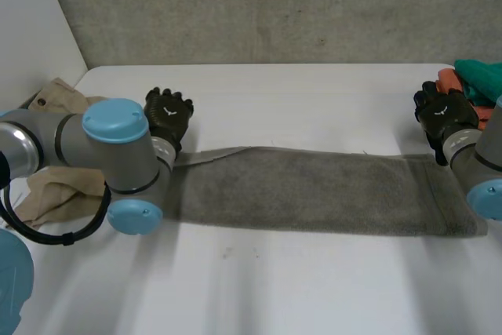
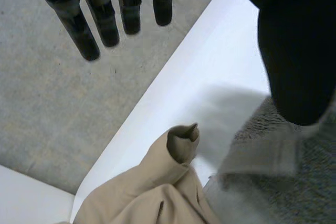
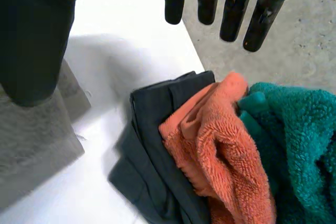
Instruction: Fold the laundry.
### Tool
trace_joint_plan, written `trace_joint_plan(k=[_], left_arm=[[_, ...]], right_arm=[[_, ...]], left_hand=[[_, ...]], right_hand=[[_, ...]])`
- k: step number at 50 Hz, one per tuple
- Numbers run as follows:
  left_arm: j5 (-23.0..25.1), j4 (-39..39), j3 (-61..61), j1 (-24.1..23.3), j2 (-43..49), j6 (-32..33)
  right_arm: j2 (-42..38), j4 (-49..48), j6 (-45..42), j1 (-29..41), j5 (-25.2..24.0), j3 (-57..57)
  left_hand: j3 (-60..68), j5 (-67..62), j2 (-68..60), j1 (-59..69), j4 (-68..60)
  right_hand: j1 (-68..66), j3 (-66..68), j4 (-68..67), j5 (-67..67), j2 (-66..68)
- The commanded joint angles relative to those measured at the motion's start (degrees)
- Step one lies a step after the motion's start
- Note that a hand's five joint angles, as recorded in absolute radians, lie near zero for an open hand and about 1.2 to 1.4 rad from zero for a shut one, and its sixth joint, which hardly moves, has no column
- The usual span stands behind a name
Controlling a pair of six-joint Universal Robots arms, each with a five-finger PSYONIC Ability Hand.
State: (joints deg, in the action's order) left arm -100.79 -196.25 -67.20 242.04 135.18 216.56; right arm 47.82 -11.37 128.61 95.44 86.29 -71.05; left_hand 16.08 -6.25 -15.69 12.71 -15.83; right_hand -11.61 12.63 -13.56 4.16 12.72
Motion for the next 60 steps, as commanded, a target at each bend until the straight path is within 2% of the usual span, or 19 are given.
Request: trace_joint_plan(k=[1, 6, 12, 19, 25, 33, 34, 35, 36, 42, 46, 52, 56, 60], left_arm=[[-0.28, 0.08, -5.48, -2.1, -6.5, 0.18], [0.07, -0.01, -11.71, -2.27, -13.18, -0.26], [0.25, -0.1, -19.71, -2.36, -20.48, -1.58], [0.34, -0.36, -24.29, -2.36, -22.95, -3.86], [0.34, -0.36, -24.65, -2.36, -22.77, -4.04], [0.34, -0.36, -24.82, -2.62, -22.68, -4.04], [0.34, -0.36, -24.82, -2.62, -22.68, -4.13], [0.34, -0.36, -24.91, -2.62, -22.77, -4.04], [0.34, -0.28, -24.91, -2.62, -22.77, -4.04], [0.34, -0.19, -24.91, -2.62, -23.38, -4.04], [0.42, -0.19, -25.0, -2.54, -24.88, -4.04], [0.51, -0.19, -26.93, -2.19, -28.04, -4.04], [0.51, -0.19, -28.07, -2.01, -29.45, -4.04], [0.51, -0.19, -28.95, -1.66, -30.41, -4.13]], right_arm=[[9.2, 2.49, 6.91, -0.34, -2.52, -8.92], [17.29, 6.79, 10.25, -3.06, -9.02, -16.48], [25.21, 13.21, 10.61, -12.02, -16.76, -25.45], [25.65, 13.04, 9.56, -18.79, -23.61, -31.95], [22.59, 9.18, 8.67, -20.47, -26.87, -32.93], [16.16, 5.57, 6.57, -20.38, -26.52, -31.96], [15.64, 5.39, 6.22, -20.38, -26.44, -31.88], [14.85, 5.22, 5.34, -20.47, -26.17, -31.44], [14.75, 5.13, 5.16, -20.55, -25.82, -31.17], [15.45, 3.03, 3.76, -25.02, -19.42, -30.12], [16.59, 1.18, -1.15, -28.01, -17.22, -29.24], [19.67, 1.0, -7.05, -30.67, -16.68, -28.01], [23.53, 0.74, -6.1, -24.27, -17.65, -27.66], [25.82, -1.19, -2.24, -12.32, -17.82, -26.43]], left_hand=[[-6.08, 6.25, 5.69, -2.71, 5.83], [-6.08, 6.25, 5.69, -2.71, 5.83], [-6.08, 6.25, 5.69, -2.71, 5.83], [-6.08, 6.25, 5.69, -2.71, 5.83], [-6.08, 6.25, 5.69, -2.71, 5.83], [-6.08, 6.25, 5.69, -2.71, 5.83], [-6.08, 6.25, 5.69, -2.71, 5.83], [-6.08, 6.25, 5.69, -2.71, 5.83], [-6.08, 6.25, 5.69, -2.71, 5.83], [-6.08, 6.25, 5.69, -2.71, 5.83], [-6.08, 6.25, 5.69, -2.71, 5.83], [-6.08, 6.25, 5.69, -2.71, 5.83], [-6.08, 6.25, 5.69, -2.71, 5.83], [-6.08, 6.25, 5.69, -2.71, 5.83]], right_hand=[[1.61, -2.63, 3.56, -4.16, -2.72], [1.61, -2.63, 3.56, -4.16, -2.72], [1.61, -2.63, 3.56, -4.16, -2.72], [-2.49, 1.47, -0.54, -0.06, 1.38], [-7.87, 6.86, -5.93, 5.33, 6.77], [-24.51, 23.49, -22.56, 21.96, 23.41], [-33.7, 32.69, -31.76, 31.15, 32.6], [-61.94, 60.92, -59.99, 59.39, 60.83], [-68.32, 67.31, -66.38, 65.77, 67.22], [-68.39, 67.37, -66.44, 65.84, 67.28], [-68.39, 67.37, -66.44, 65.84, 67.28], [-68.39, 67.37, -66.44, 65.84, 67.28], [-68.39, 67.37, -66.44, 65.84, 67.28], [-68.39, 67.37, -66.44, 65.84, 67.28]])
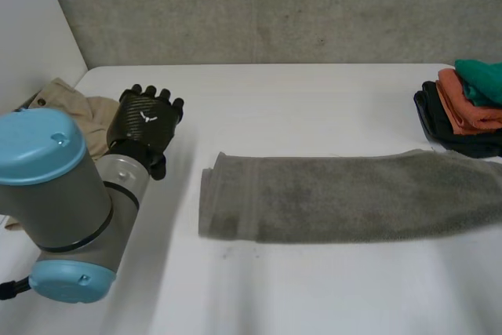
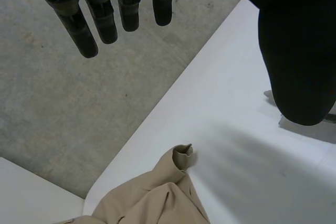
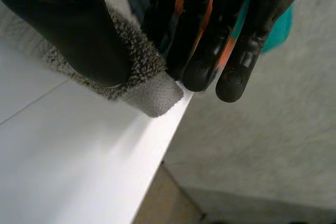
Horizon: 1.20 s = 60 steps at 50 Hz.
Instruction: Fold the laundry.
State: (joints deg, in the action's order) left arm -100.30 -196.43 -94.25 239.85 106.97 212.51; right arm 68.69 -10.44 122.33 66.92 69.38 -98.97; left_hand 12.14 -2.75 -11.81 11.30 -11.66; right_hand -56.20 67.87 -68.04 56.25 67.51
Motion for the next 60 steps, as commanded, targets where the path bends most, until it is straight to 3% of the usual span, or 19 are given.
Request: trace_joint_plan(k=[1, 6, 9, 14, 18, 21, 22, 27, 35, 38, 42, 47, 48, 49, 56, 60], left_arm=[[-0.07, 0.0, -1.99, 0.62, -2.37, -0.08], [-0.08, 0.0, -2.78, 1.41, -3.87, -0.34], [-0.08, 0.0, -3.57, 1.76, -4.92, -1.39], [0.01, 0.08, -4.01, 1.67, -5.1, -2.89], [0.01, 0.0, -4.45, 1.58, -4.93, -3.24], [-0.07, 0.0, -4.45, 1.5, -4.84, -3.33], [0.01, -0.09, -4.36, 1.41, -4.75, -3.33], [0.01, -0.09, -3.22, 1.06, -4.57, -3.33], [-0.08, -0.18, 0.12, -1.92, -3.52, -3.33], [-0.16, -0.09, 0.73, -2.89, -2.56, -3.33], [-0.16, -0.18, 1.7, -4.74, -0.45, -3.33], [-0.16, -0.09, 2.05, -5.97, 1.49, -3.33], [-0.16, -0.09, 2.05, -6.06, 1.49, -3.33], [-0.16, -0.09, 2.05, -6.24, 1.49, -3.33], [-0.16, -0.09, 2.05, -6.33, 1.05, -3.33], [-0.25, 0.0, 1.97, -6.33, 0.44, -3.33]], right_arm=[[5.13, -2.91, 4.93, 18.66, -0.91, 1.76], [4.88, -10.72, 7.48, 42.7, -2.22, 3.96], [0.68, -14.24, 7.31, 53.26, -3.54, 5.54], [-11.44, -15.23, 5.47, 65.06, -4.6, 10.63], [-16.65, -14.0, 2.48, 68.16, -3.73, 12.92], [-16.93, -13.2, 1.86, 67.99, -3.29, 12.76], [-16.05, -12.59, 2.55, 67.9, -2.94, 12.41], [-10.17, -10.48, 10.71, 65.36, 0.57, 10.74], [-0.14, 2.95, 33.83, 51.75, 2.08, 5.21], [-0.14, 3.85, 33.15, 47.96, 1.99, 2.74], [-0.4, 3.76, 25.71, 40.76, 1.99, -2.35], [-3.21, 4.02, 19.97, 37.32, 3.39, -3.59], [-3.39, 4.02, 19.44, 36.88, 3.57, -3.68], [-3.48, 3.68, 19.26, 35.83, 3.83, -4.03], [-1.37, -0.19, 17.95, 34.94, 6.64, -3.33], [1.27, -0.81, 15.14, 39.94, 7.88, -0.79]], left_hand=[[-2.14, 2.75, 1.81, -1.3, 1.66], [-2.14, 2.75, 1.81, -1.3, 1.66], [-2.14, 2.75, 1.81, -1.3, 1.66], [-2.14, 2.75, 1.81, -1.3, 1.66], [-2.14, 2.75, 1.81, -1.3, 1.66], [-2.14, 2.75, 1.81, -1.3, 1.66], [-2.14, 2.75, 1.81, -1.3, 1.66], [-2.14, 2.75, 1.81, -1.3, 1.66], [-2.14, 2.75, 1.81, -1.3, 1.66], [-2.14, 2.75, 1.81, -1.3, 1.66], [-2.14, 2.75, 1.81, -1.3, 1.66], [-2.14, 2.75, 1.81, -1.3, 1.66], [-2.14, 2.75, 1.81, -1.3, 1.66], [-2.14, 2.75, 1.81, -1.3, 1.66], [-2.14, 2.75, 1.81, -1.3, 1.66], [-2.14, 2.75, 1.81, -1.3, 1.66]], right_hand=[[-23.8, 12.13, -11.96, 13.75, 12.49], [-23.8, 12.13, -11.96, 13.75, 12.49], [-23.8, 12.13, -11.96, 13.75, 12.49], [-23.8, 12.13, -11.96, 13.75, 12.49], [-23.36, 11.69, -11.52, 13.31, 12.05], [16.01, -27.69, 27.86, -26.07, -27.32], [44.98, -56.65, 56.83, -55.03, -56.29], [46.2, -57.87, 58.04, -56.25, -57.51], [46.2, -57.87, 58.04, -56.25, -57.51], [46.2, -57.87, 58.04, -56.25, -57.51], [46.2, -57.87, 58.04, -56.25, -57.51], [12.38, -24.05, 24.22, -22.43, -23.69], [-0.52, -11.15, 11.33, -9.54, -10.79], [-23.57, 11.9, -11.72, 13.52, 12.26], [-23.8, 12.13, -11.96, 13.75, 12.49], [-23.8, 12.13, -11.96, 13.75, 12.49]])
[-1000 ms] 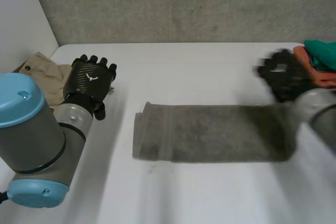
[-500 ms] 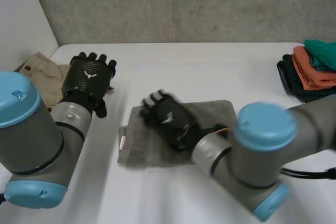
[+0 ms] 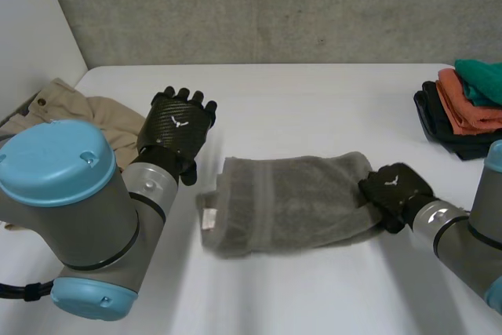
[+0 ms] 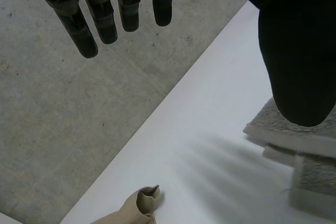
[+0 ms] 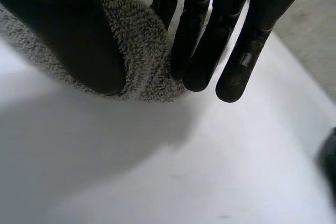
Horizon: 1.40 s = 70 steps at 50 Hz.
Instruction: Fold the laundry.
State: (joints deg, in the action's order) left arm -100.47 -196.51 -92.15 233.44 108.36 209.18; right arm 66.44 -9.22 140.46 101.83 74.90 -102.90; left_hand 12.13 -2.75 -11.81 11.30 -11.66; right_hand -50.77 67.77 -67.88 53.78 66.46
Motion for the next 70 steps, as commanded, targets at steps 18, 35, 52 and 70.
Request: trace_joint_plan(k=[18, 35, 52, 70], left_arm=[[-2.19, 0.77, -4.44, 5.18, -6.14, -3.68], [-2.1, 2.0, 3.46, -5.52, 0.61, -19.32], [-13.09, 13.96, 9.8, -9.32, 15.22, -20.39], [-10.11, 11.5, 6.81, -7.3, 14.43, -9.05]], right_arm=[[-7.73, -13.2, -3.19, 32.82, -6.09, 12.37], [1.86, 7.62, 38.75, 16.13, 2.18, 16.75], [-8.96, 12.56, 38.14, 17.96, 2.01, 26.52], [-19.25, 15.28, 24.43, 24.38, 9.04, 33.11]], left_hand=[[-1.41, 2.03, 1.09, -0.58, 0.94], [0.77, -0.16, -1.09, 1.6, -1.25], [0.1, 0.51, -0.42, 0.93, -0.58], [-0.4, 1.02, 0.08, 0.43, -0.07]], right_hand=[[40.77, -57.77, 57.88, -53.78, -56.46], [40.77, -57.77, 57.88, -53.78, -56.46], [40.77, -57.77, 57.88, -53.78, -56.46], [40.77, -57.77, 57.88, -53.78, -56.46]])
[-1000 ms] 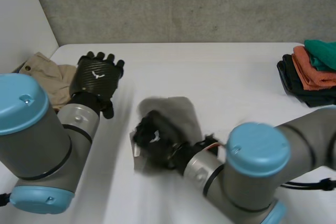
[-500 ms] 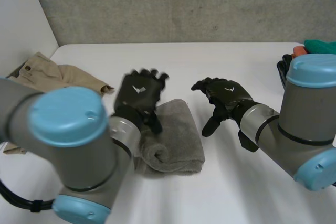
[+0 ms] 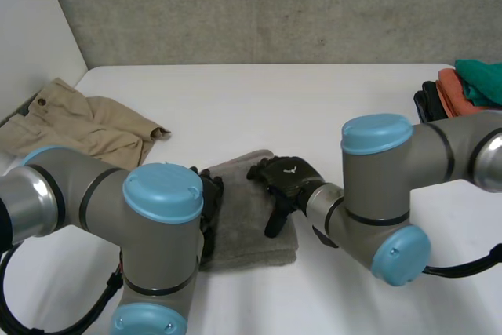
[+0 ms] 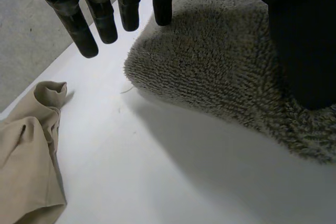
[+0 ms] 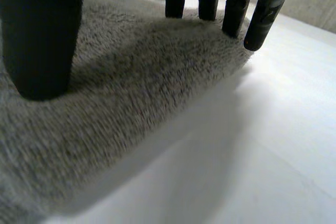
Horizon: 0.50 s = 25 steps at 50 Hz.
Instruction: Fold the laundry.
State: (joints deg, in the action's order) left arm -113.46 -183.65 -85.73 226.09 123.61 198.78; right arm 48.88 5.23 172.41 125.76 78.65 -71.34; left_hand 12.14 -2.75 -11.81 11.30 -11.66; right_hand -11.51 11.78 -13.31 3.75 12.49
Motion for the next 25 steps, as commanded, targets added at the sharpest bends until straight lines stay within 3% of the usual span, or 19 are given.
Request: trace_joint_plan(k=[1, 8, 13, 17, 21, 22, 25], left_arm=[[3.68, -1.36, 0.47, 0.05, -1.0, 1.35], [11.24, -1.62, 1.09, 1.54, -7.24, 1.35], [16.86, -1.71, 1.61, 4.27, -13.3, 1.08], [24.32, -1.62, 1.7, 7.26, -17.17, 0.91], [35.66, -0.83, 2.14, 9.81, -19.63, 0.73], [41.16, -0.4, 2.23, 10.85, -20.16, 0.56], [47.26, 0.75, 2.4, 11.92, -20.43, 0.2]], right_arm=[[-1.16, 0.84, -7.53, 0.45, 5.46, 1.47], [9.38, -0.92, -7.44, -0.08, 5.46, -3.62], [14.83, -7.68, -8.31, 0.62, 5.55, -12.05], [18.0, -13.22, -9.19, 0.97, 5.2, -20.67], [17.83, -18.23, -10.34, 2.64, 4.67, -27.18], [16.78, -20.67, -10.77, 3.86, 4.32, -28.75], [13.88, -24.9, -11.13, 5.45, 4.14, -30.26]], left_hand=[[-0.24, 0.85, -0.08, 0.59, -0.24], [0.27, 0.35, -0.59, 1.1, -0.75], [-0.24, 0.85, -0.08, 0.59, -0.24], [0.26, 0.35, -0.59, 1.1, -0.74], [0.43, 0.18, -0.76, 1.27, -0.91], [0.43, 0.18, -0.76, 1.27, -0.91], [0.43, 0.18, -0.76, 1.27, -0.91]], right_hand=[[1.51, -1.78, 3.31, -3.75, -2.49], [1.51, -1.78, 3.31, -3.75, -2.49], [1.51, -1.78, 3.31, -3.75, -2.49], [1.51, -1.78, 3.31, -3.75, -2.49], [1.51, -1.78, 3.31, -3.75, -2.49], [1.51, -1.78, 3.31, -3.75, -2.49], [1.51, -1.78, 3.31, -3.75, -2.49]])
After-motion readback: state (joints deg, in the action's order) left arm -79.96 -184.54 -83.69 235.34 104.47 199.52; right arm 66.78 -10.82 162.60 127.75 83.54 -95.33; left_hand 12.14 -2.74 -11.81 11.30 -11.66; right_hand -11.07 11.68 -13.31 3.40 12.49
